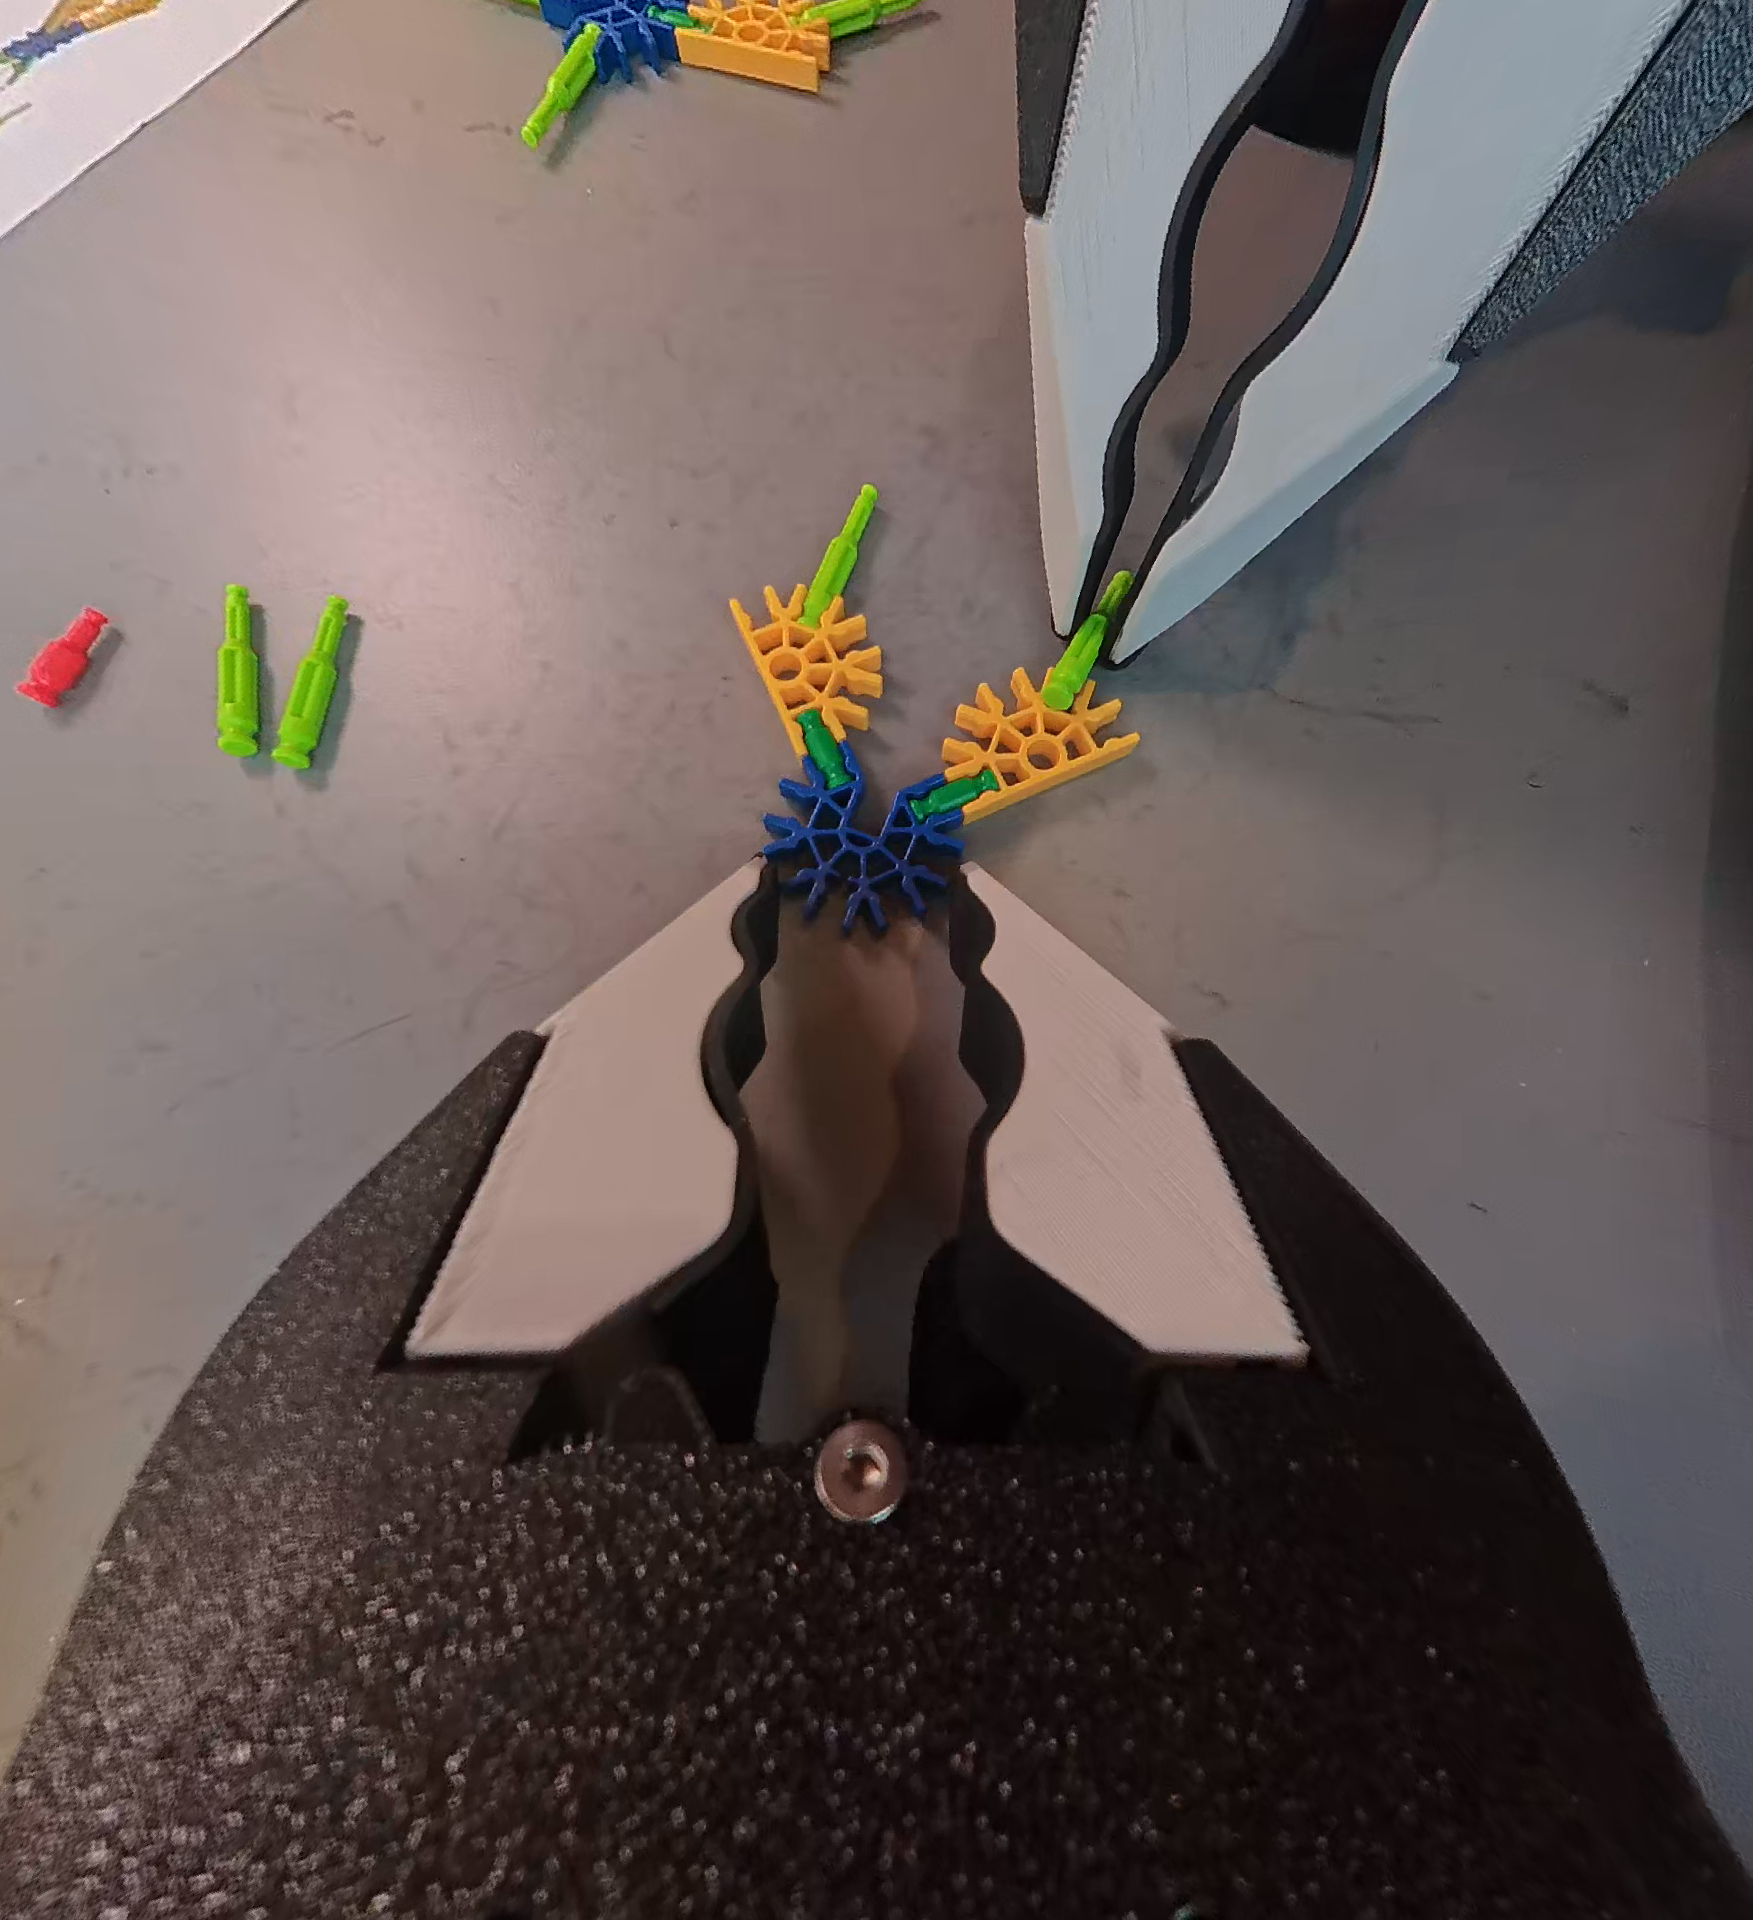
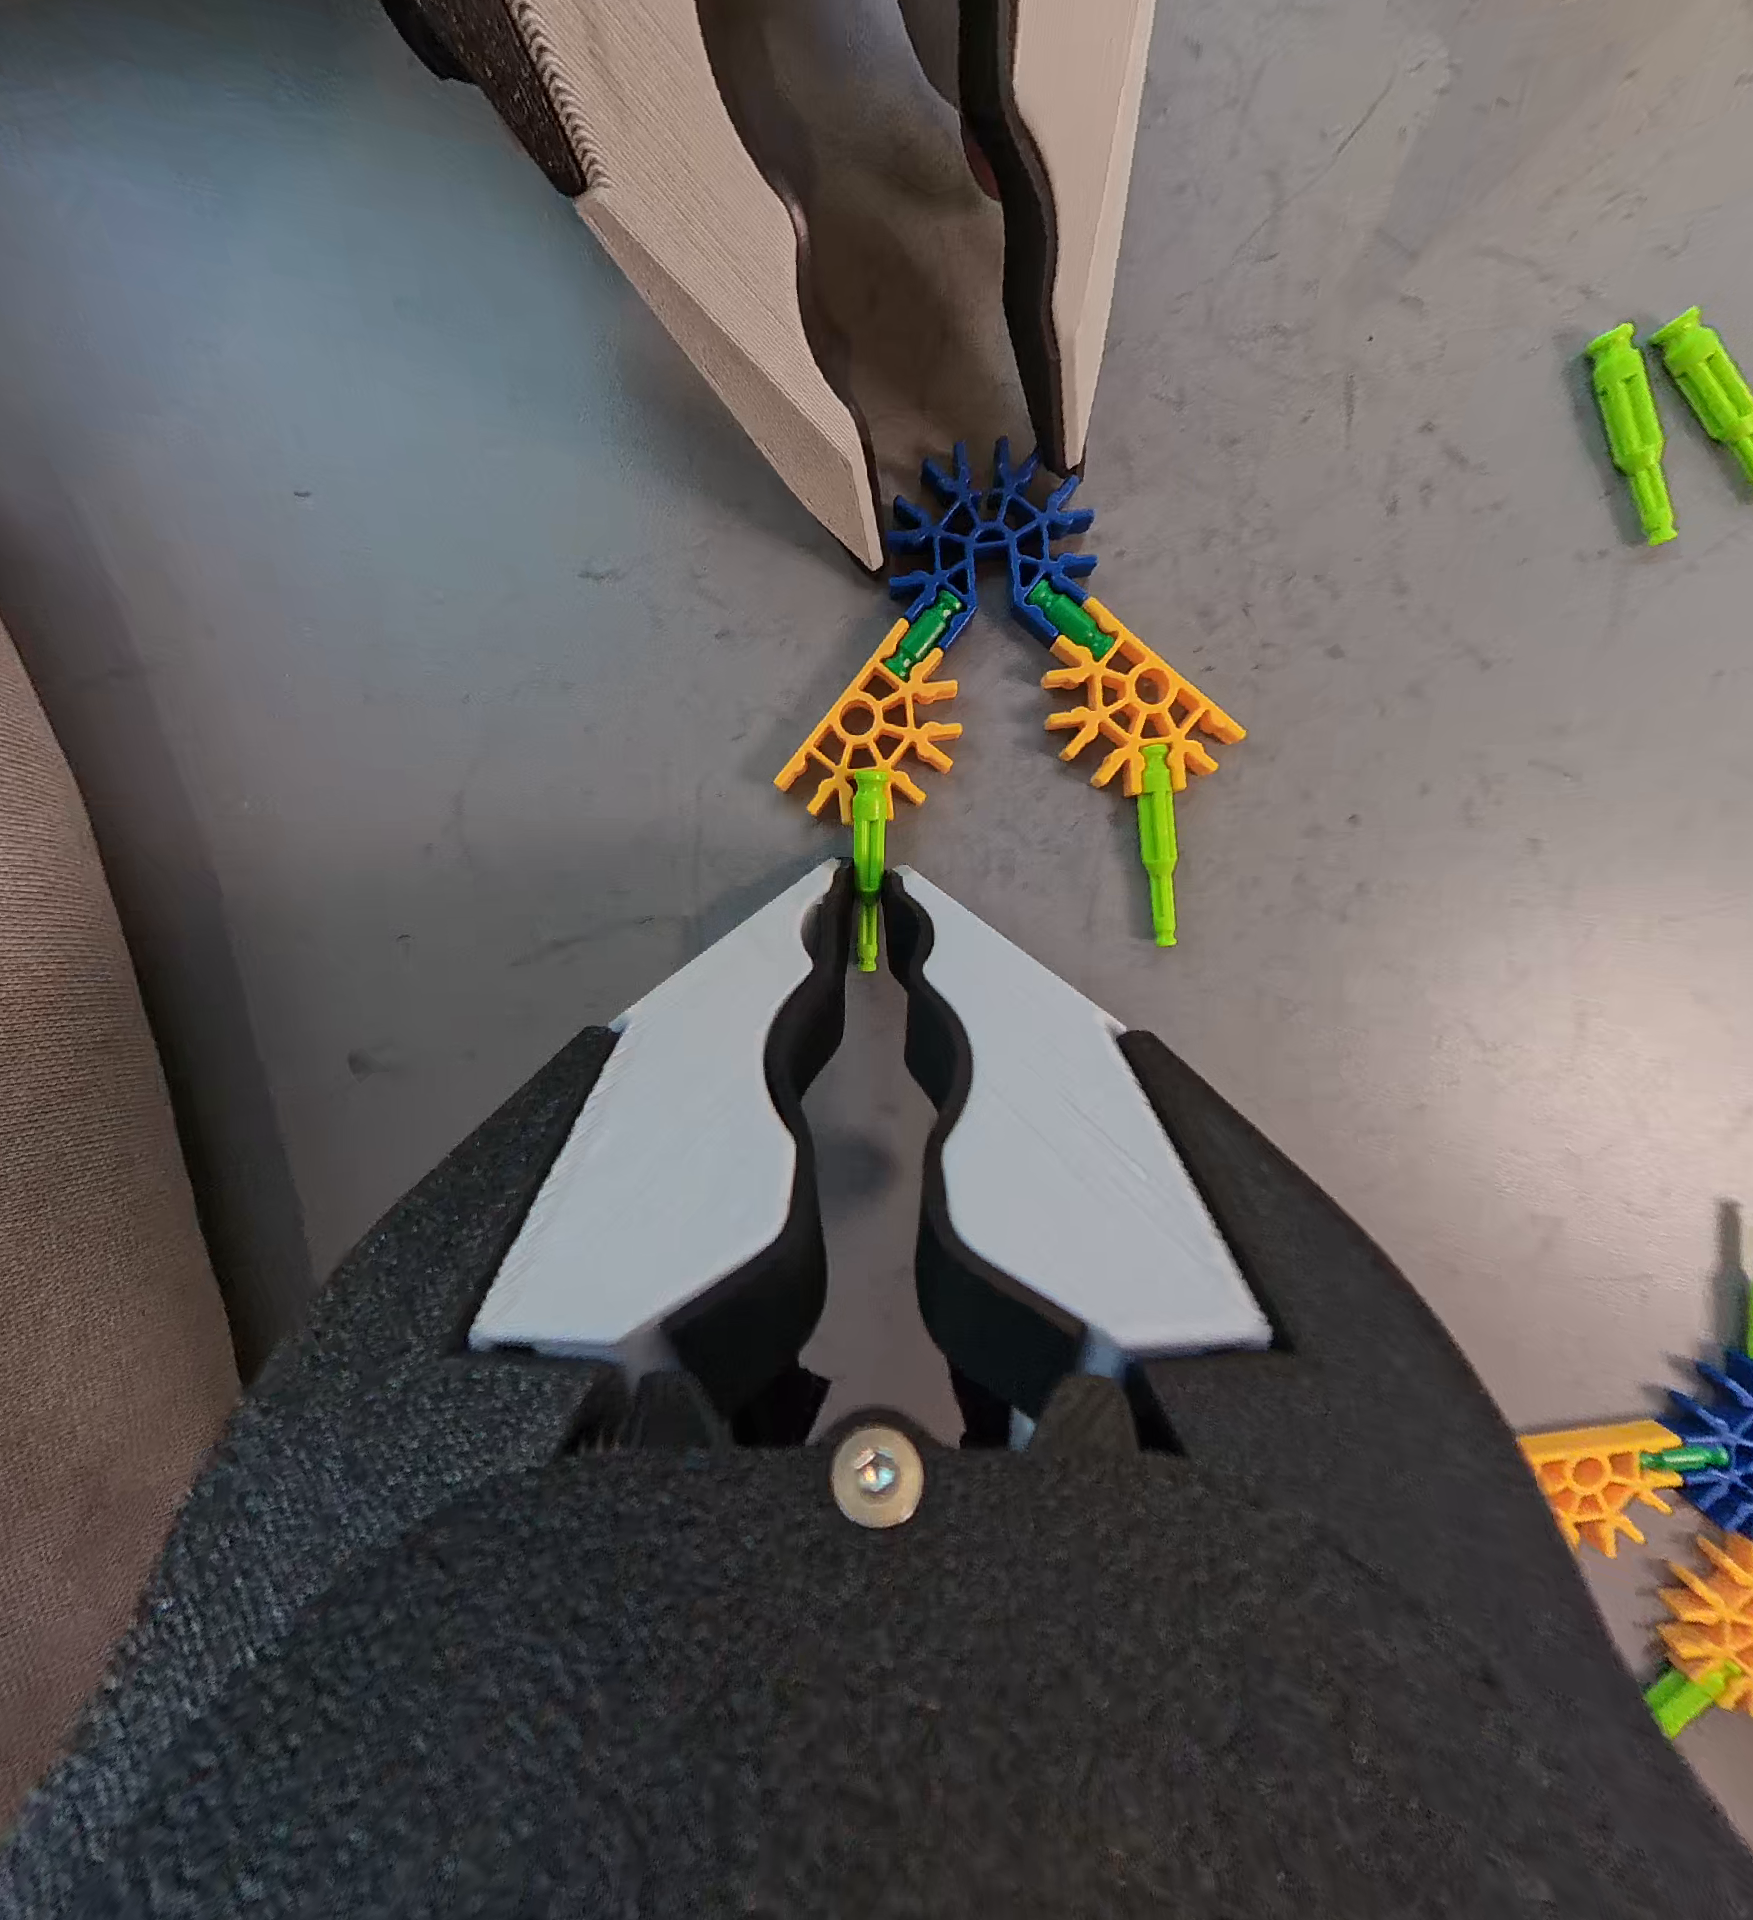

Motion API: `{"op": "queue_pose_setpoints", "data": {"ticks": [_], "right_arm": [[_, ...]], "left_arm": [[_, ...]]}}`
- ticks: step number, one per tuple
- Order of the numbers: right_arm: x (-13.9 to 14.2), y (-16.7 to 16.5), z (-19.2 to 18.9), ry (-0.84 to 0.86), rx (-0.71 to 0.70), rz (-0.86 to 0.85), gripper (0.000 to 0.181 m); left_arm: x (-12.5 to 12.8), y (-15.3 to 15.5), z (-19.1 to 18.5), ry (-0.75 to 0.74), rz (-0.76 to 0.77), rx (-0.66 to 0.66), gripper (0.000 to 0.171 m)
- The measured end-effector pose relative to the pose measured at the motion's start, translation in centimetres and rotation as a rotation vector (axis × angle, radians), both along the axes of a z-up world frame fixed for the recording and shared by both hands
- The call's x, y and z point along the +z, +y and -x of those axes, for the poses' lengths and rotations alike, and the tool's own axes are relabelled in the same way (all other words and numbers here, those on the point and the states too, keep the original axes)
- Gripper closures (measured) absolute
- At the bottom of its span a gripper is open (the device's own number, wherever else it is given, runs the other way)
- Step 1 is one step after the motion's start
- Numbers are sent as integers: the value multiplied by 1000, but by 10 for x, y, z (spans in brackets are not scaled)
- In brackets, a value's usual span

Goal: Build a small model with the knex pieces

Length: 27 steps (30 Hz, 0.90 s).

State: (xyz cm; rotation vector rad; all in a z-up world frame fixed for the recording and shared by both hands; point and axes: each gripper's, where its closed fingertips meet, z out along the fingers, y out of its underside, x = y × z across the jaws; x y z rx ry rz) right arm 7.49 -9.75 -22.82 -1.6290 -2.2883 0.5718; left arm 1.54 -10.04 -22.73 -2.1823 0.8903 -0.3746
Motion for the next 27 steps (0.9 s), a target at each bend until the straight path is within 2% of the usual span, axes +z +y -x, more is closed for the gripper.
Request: {"op": "queue_pose_setpoints", "data": {"ticks": [6,9,14,19,27], "right_arm": [[1,1,0,-25,46,-37,177],[6,1,3,-12,52,-25,169],[15,-1,11,27,59,-6,181],[8,-7,14,-18,86,-1,181],[7,-8,12,-163,195,-87,181]], "left_arm": [[0,0,0,2,0,1,139],[0,0,0,2,1,1,139],[0,0,0,1,1,2,139],[0,0,1,0,4,4,139],[0,0,1,-10,16,13,139]]}}
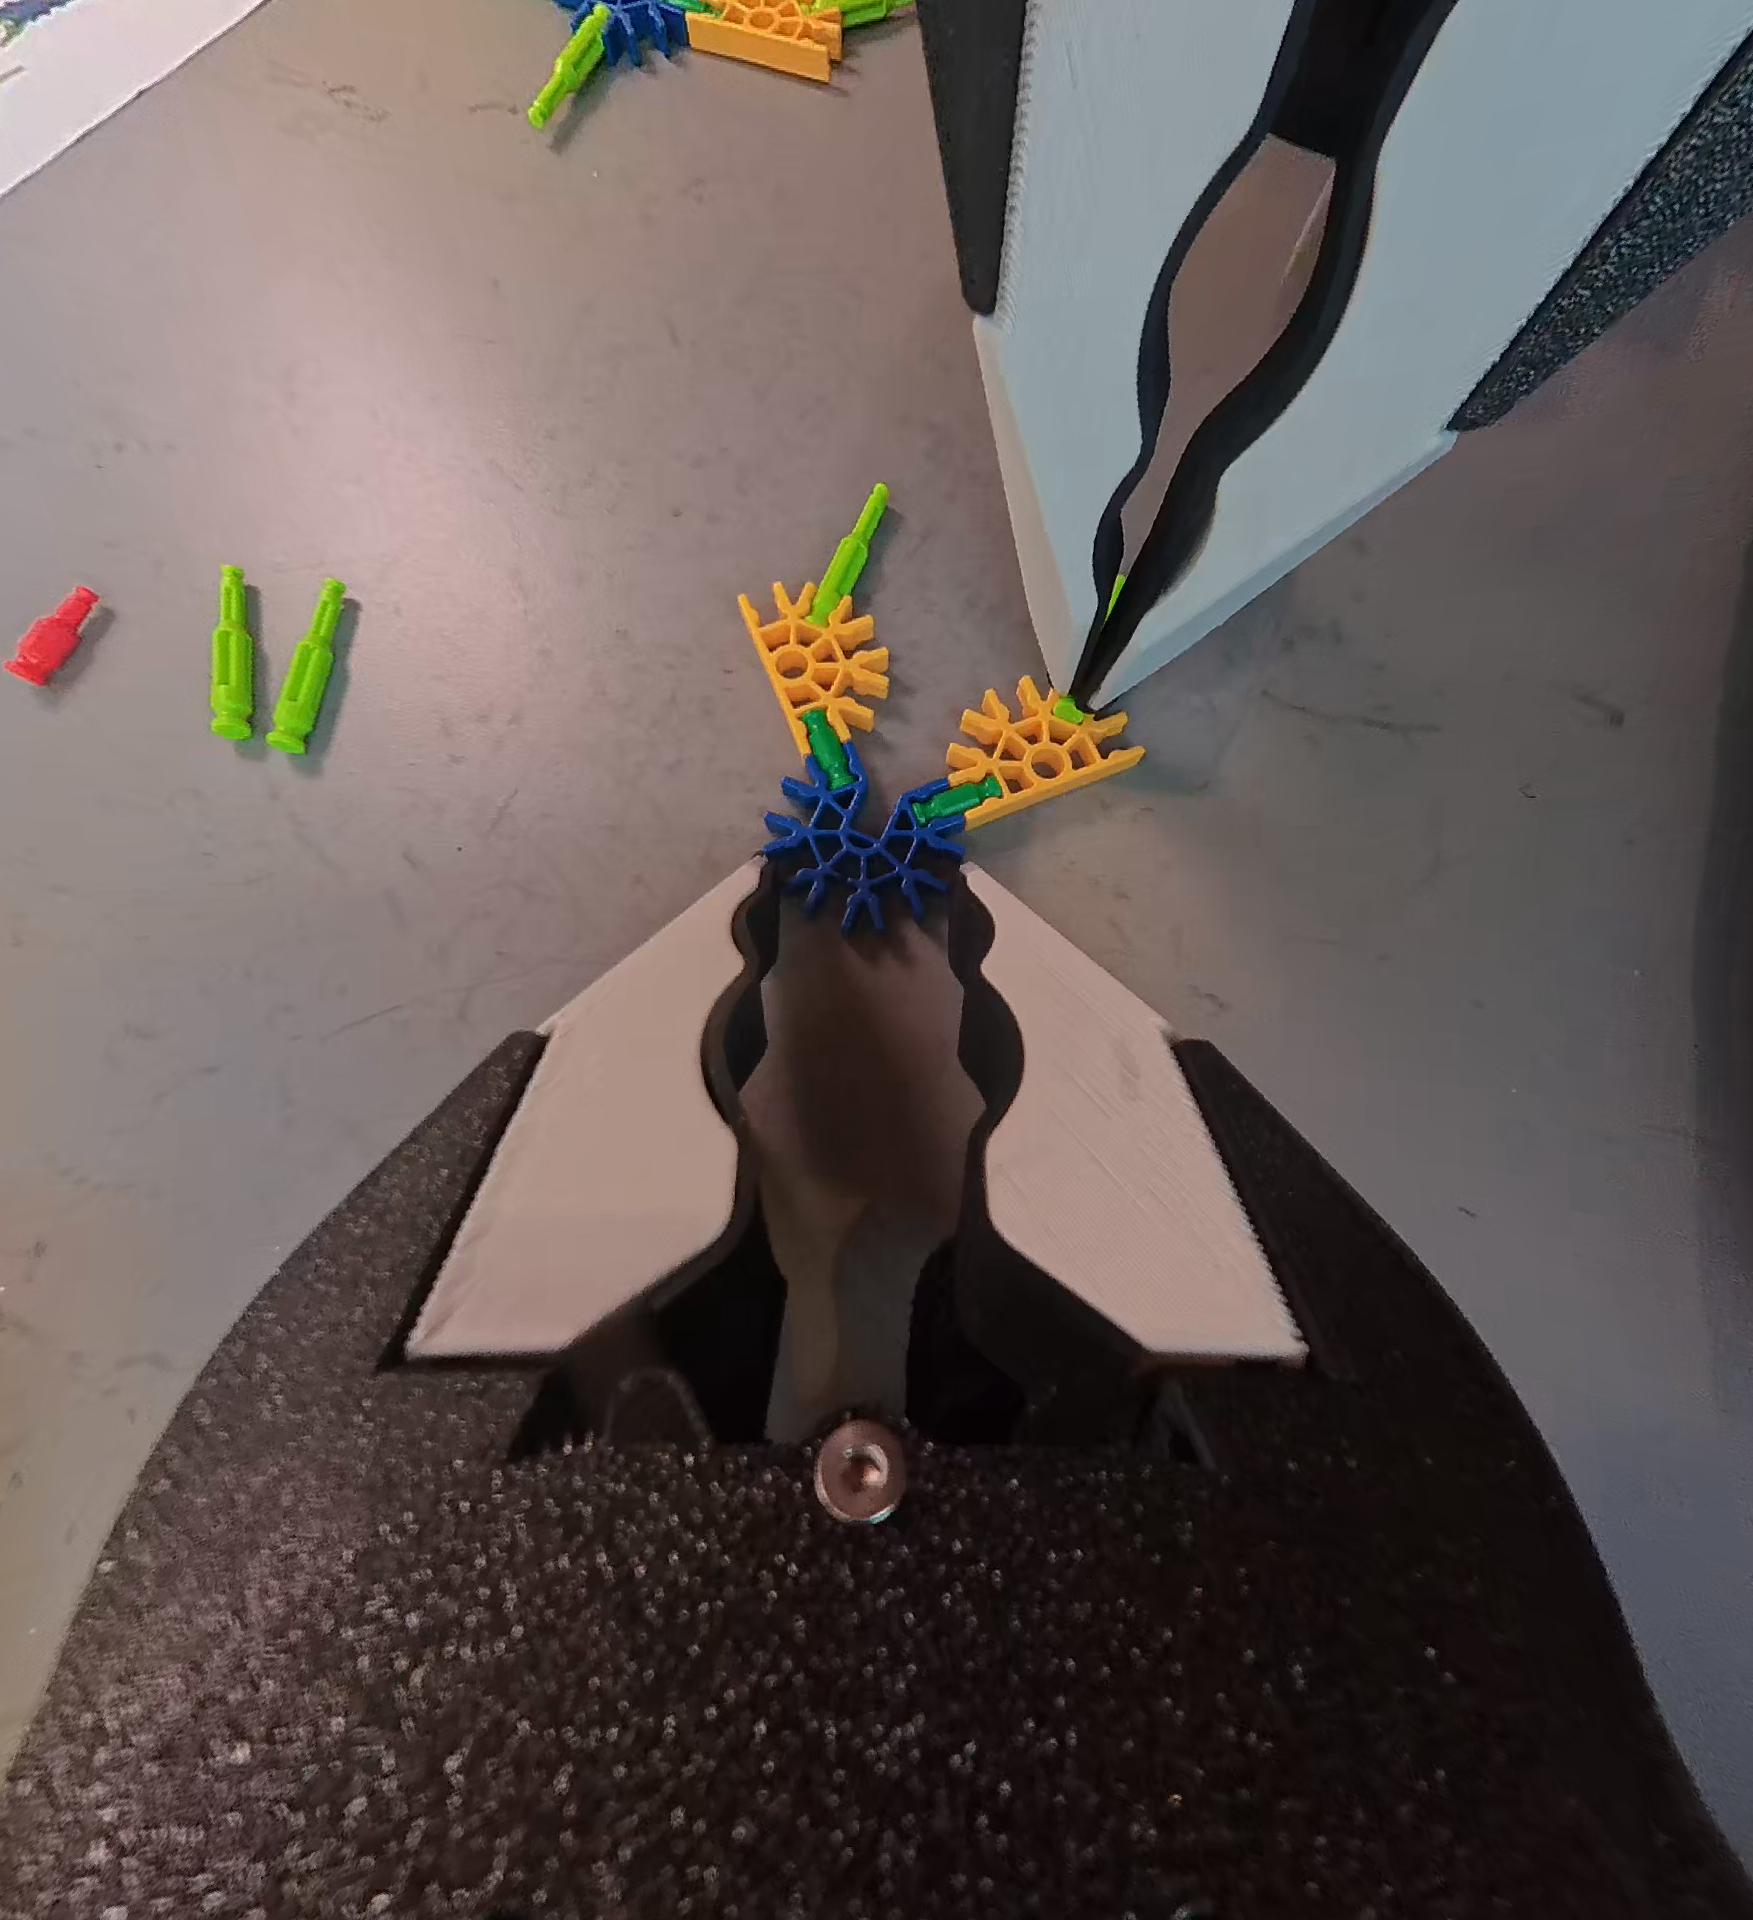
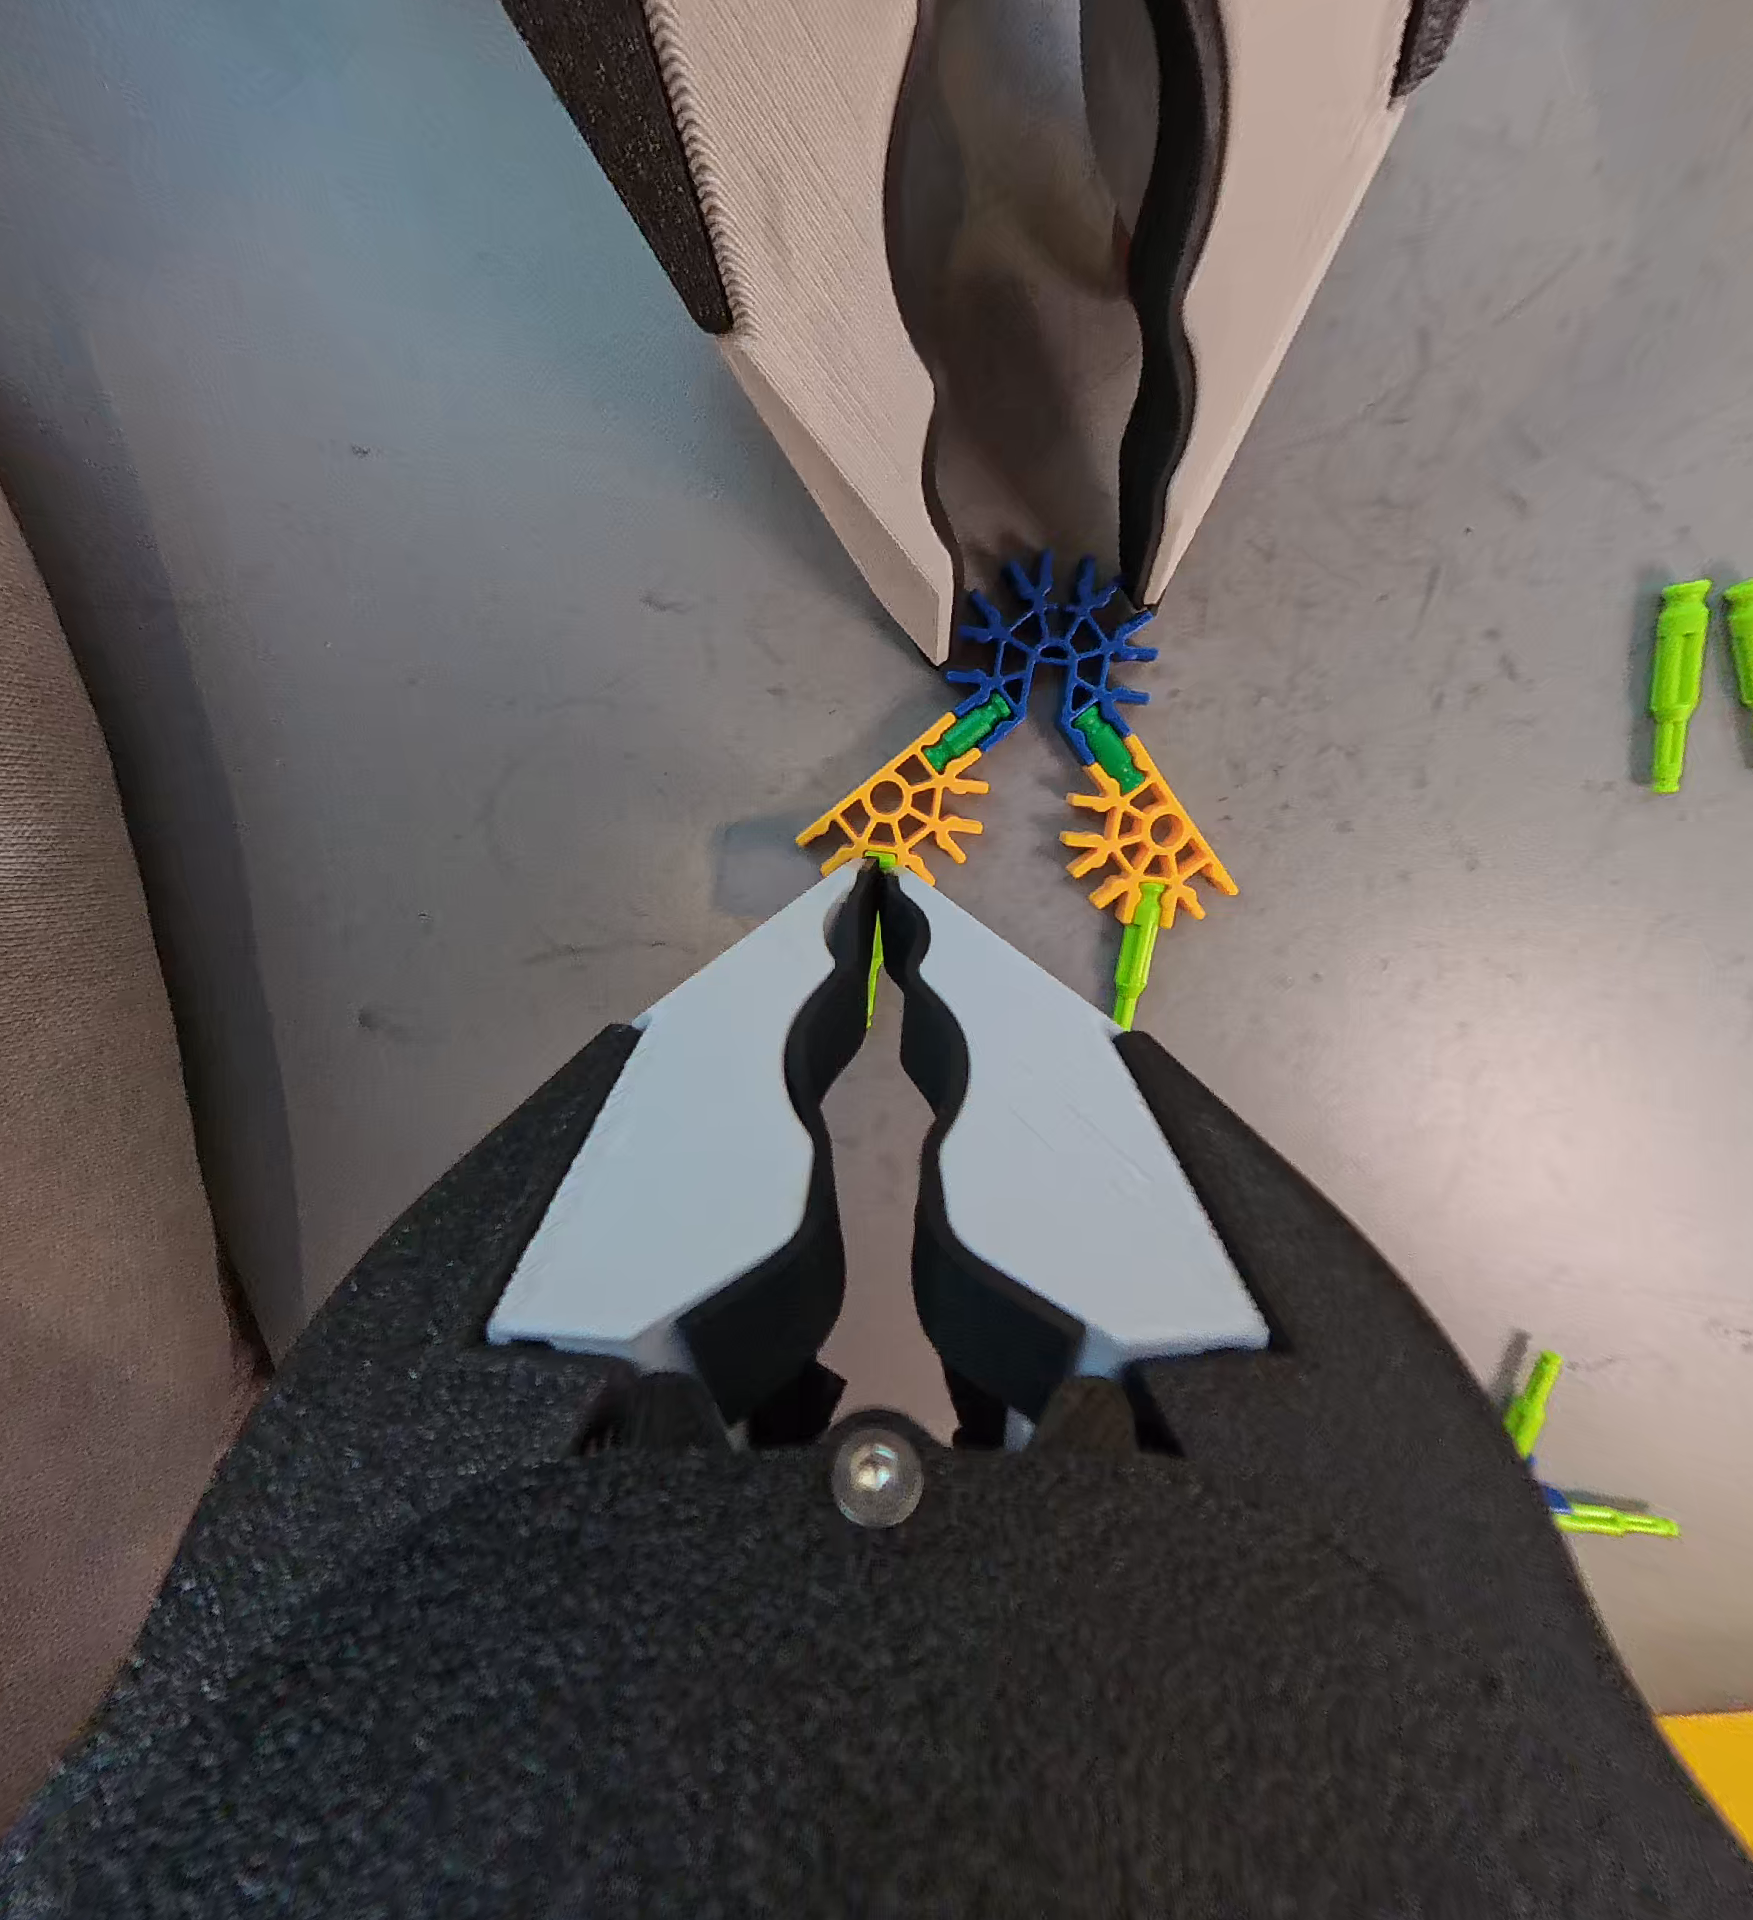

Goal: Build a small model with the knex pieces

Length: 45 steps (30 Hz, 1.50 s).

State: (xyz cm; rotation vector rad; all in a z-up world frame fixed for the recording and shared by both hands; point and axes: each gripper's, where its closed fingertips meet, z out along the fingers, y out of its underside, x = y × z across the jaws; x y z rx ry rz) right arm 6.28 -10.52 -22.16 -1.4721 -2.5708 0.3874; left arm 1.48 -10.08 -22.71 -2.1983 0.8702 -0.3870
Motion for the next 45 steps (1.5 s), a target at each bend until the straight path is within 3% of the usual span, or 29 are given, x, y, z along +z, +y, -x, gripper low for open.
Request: {"op": "queue_pose_setpoints", "data": {"ticks": [17,34,39,45], "right_arm": [[-3,-6,4,-114,70,32,181],[-3,-6,4,-12,23,-11,181],[14,-5,13,162,-16,98,173],[73,69,30,564,-223,149,160]], "left_arm": [[0,-1,1,-58,18,1,140],[0,-2,1,-40,10,-6,139],[0,-1,2,-31,-7,-15,139],[2,7,9,4,-81,-9,139]]}}
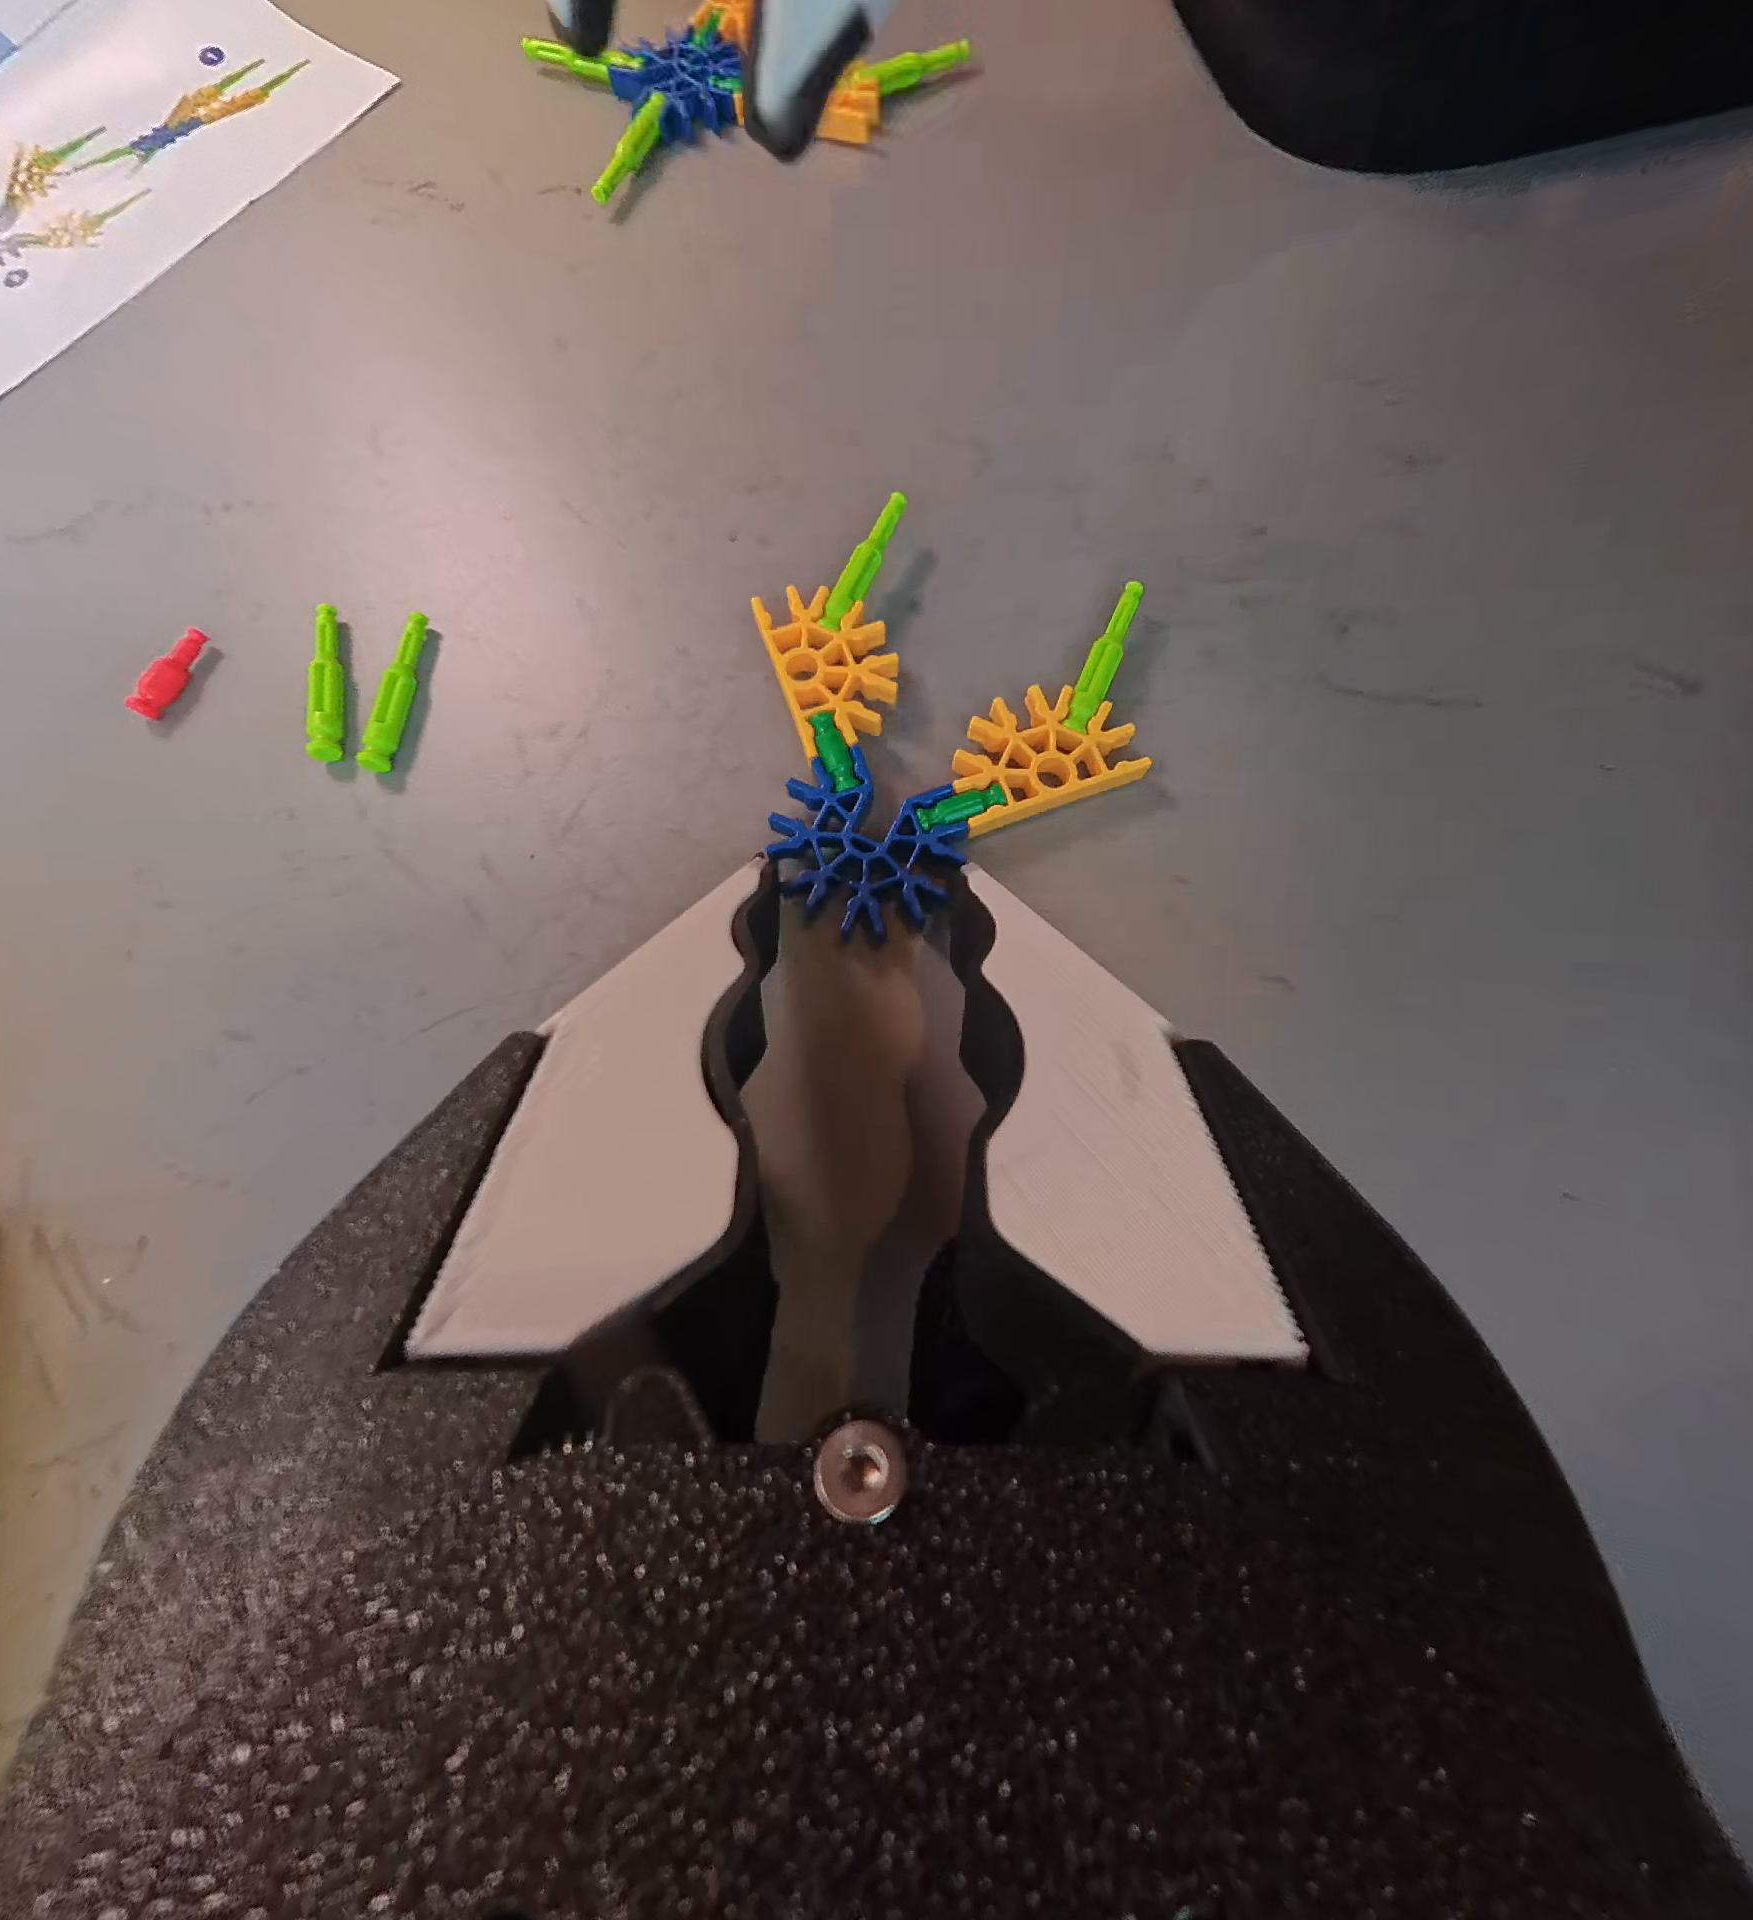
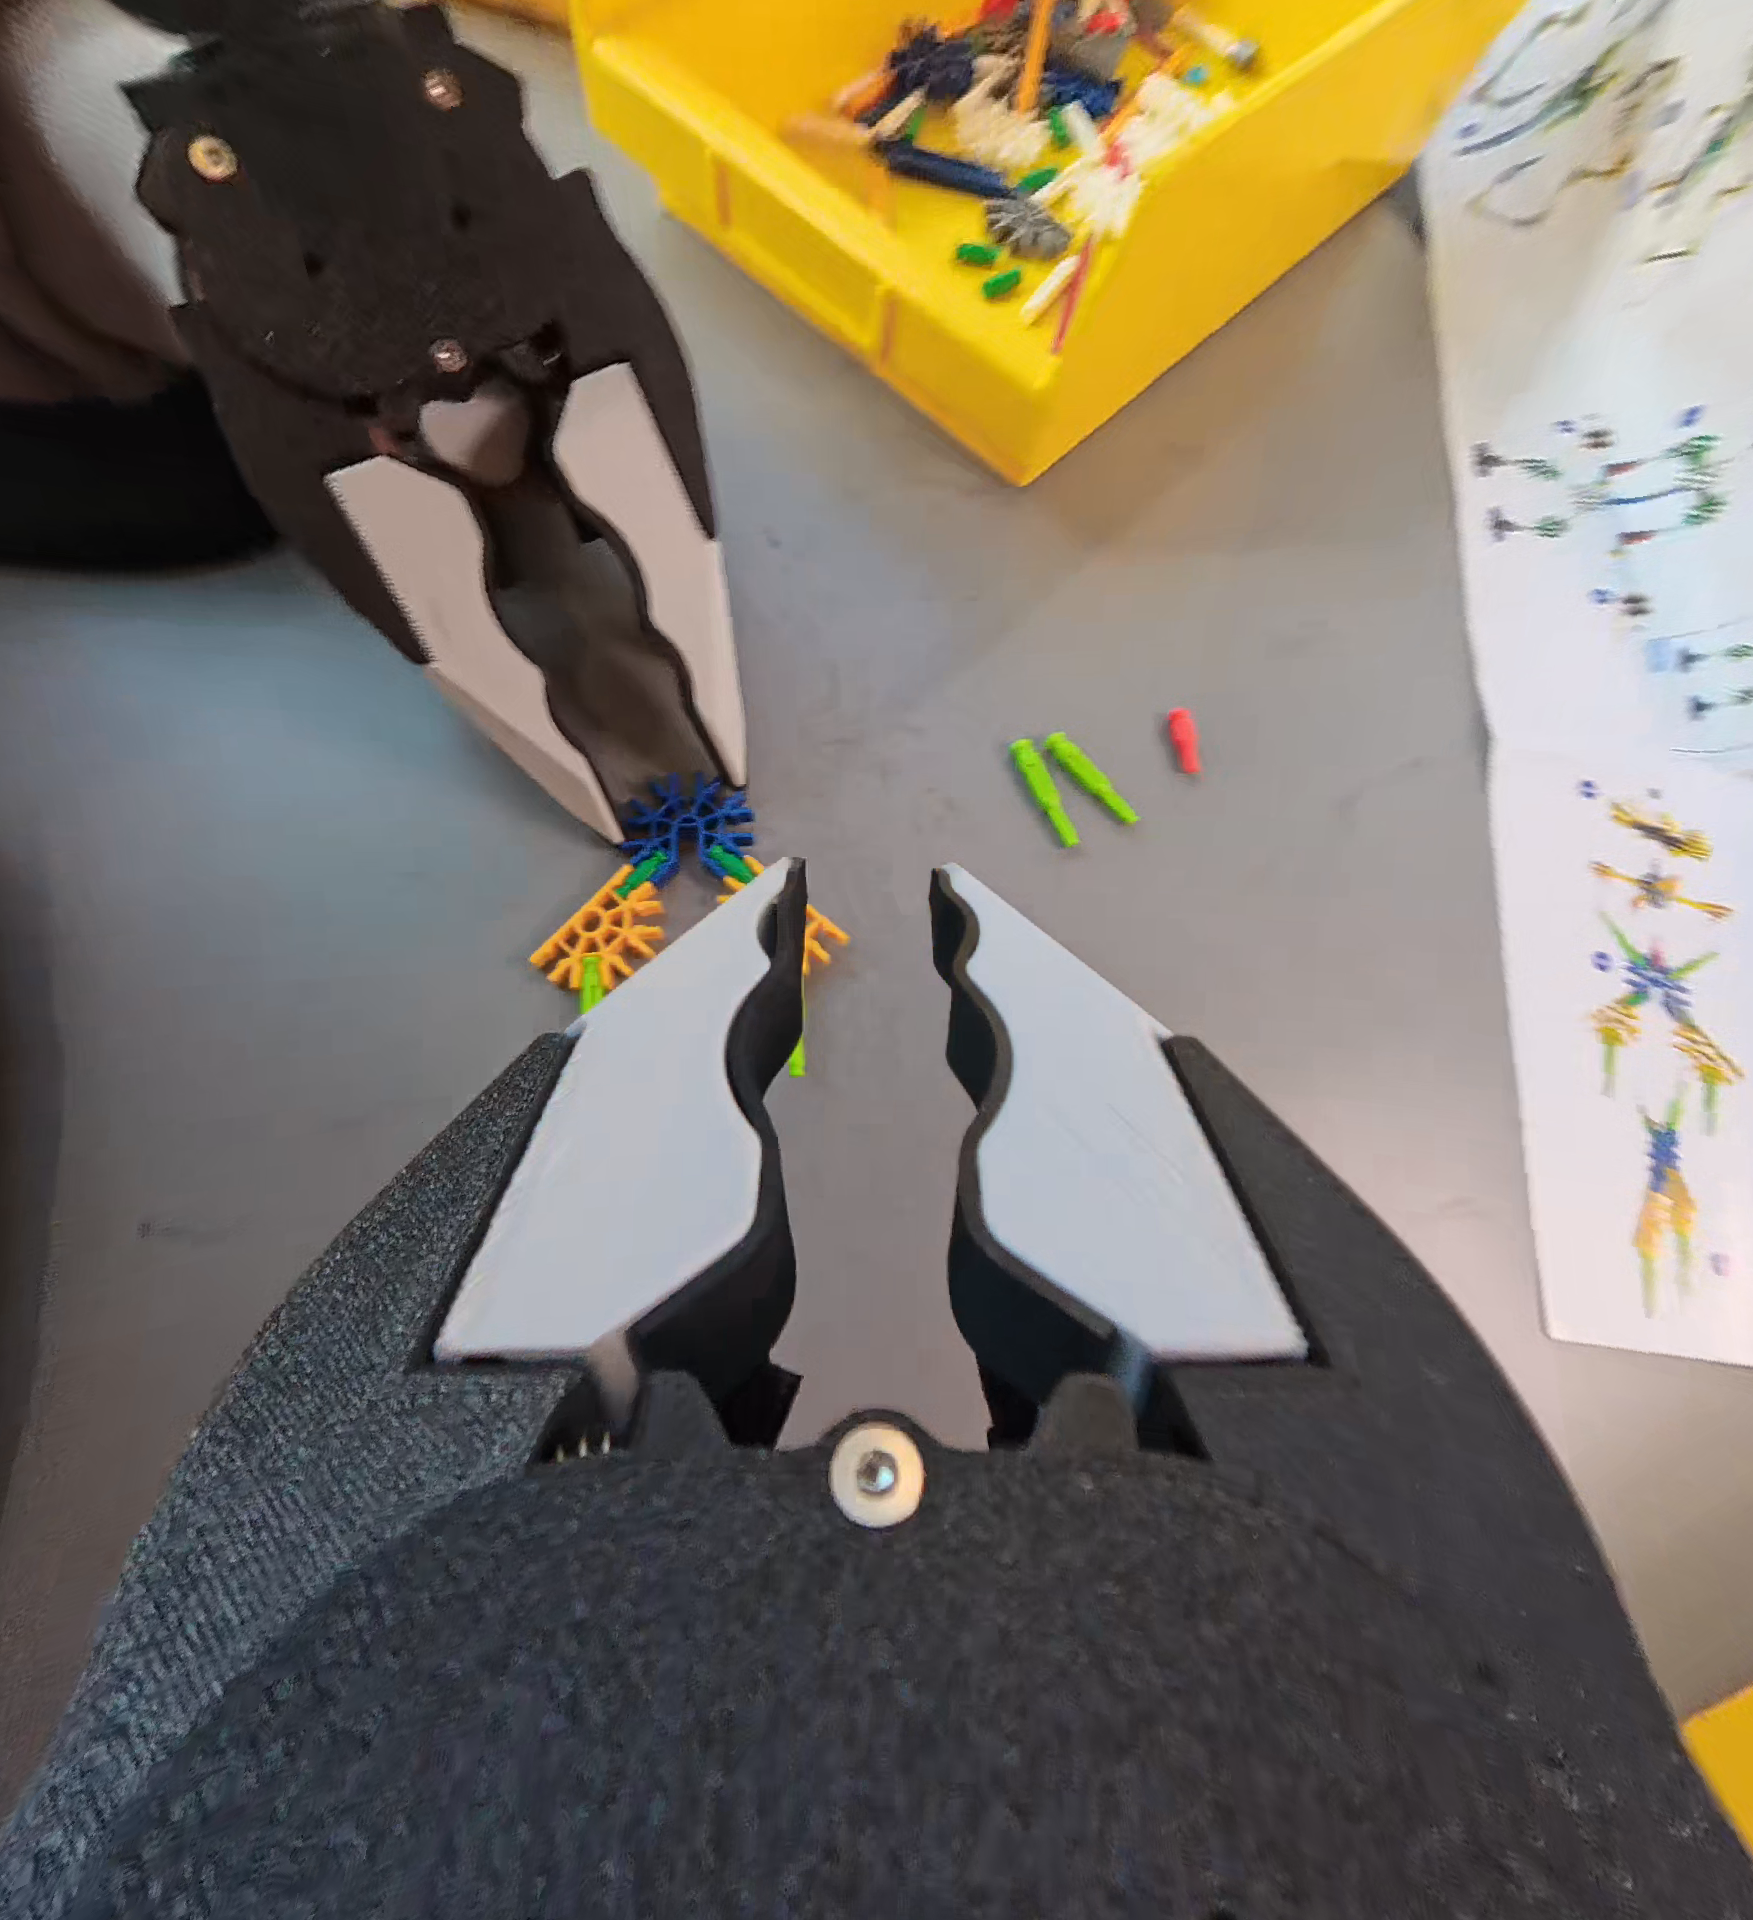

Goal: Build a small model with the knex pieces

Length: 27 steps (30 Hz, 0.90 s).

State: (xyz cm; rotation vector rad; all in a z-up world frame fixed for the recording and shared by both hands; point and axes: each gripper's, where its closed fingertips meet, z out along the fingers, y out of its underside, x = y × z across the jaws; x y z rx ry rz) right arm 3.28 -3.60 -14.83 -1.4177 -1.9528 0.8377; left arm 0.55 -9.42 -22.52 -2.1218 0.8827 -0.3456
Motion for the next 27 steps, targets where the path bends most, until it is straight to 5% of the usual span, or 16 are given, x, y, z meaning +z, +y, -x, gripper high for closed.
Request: {"op": "queue_pose_setpoints", "data": {"ticks": [5,12,27], "right_arm": [[8,62,-3,110,-159,-27,150],[4,104,19,177,-238,-15,142],[-23,126,11,108,-299,-55,141]], "left_arm": [[12,10,9,-21,-82,48,139],[31,26,31,-98,-166,186,139],[14,33,15,-188,57,244,117]]}}
